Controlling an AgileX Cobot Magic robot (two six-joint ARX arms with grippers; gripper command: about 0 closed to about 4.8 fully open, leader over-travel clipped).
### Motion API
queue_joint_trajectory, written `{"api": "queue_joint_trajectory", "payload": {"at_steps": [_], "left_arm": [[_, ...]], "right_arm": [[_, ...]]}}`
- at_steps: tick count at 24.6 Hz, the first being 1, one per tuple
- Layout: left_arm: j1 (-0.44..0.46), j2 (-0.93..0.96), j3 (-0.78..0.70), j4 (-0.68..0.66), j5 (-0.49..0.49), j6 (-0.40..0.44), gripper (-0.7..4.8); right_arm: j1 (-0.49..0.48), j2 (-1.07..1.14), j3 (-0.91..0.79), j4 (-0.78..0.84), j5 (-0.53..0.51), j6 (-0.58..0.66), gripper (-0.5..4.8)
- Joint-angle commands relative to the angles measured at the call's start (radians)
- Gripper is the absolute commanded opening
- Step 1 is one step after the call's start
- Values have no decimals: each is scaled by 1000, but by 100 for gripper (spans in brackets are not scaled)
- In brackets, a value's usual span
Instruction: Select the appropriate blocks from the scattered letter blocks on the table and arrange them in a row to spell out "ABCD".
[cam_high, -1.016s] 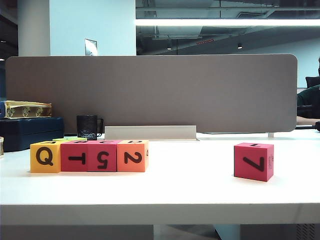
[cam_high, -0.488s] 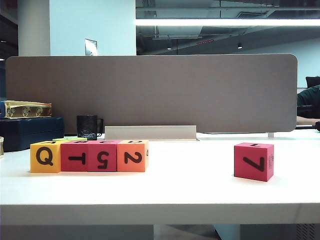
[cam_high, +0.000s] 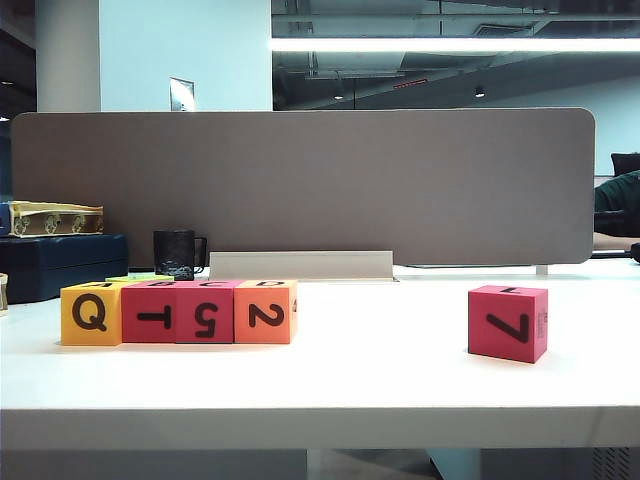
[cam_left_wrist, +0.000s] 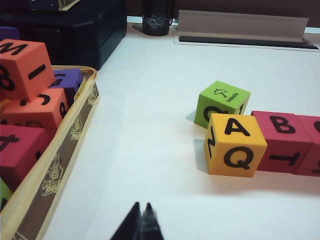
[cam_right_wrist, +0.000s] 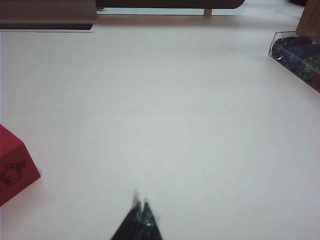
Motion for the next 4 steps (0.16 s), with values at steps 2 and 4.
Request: {"api": "queue_joint_trajectory", "payload": {"at_steps": [2,4], "left_arm": [[-2,0,0,-6,4,-3,-6],[-2,0,0,-6,4,-3,-6]], "right_arm": [[0,-11,-3,9,-2,4,-1],[0,-11,-3,9,-2,4,-1]]}}
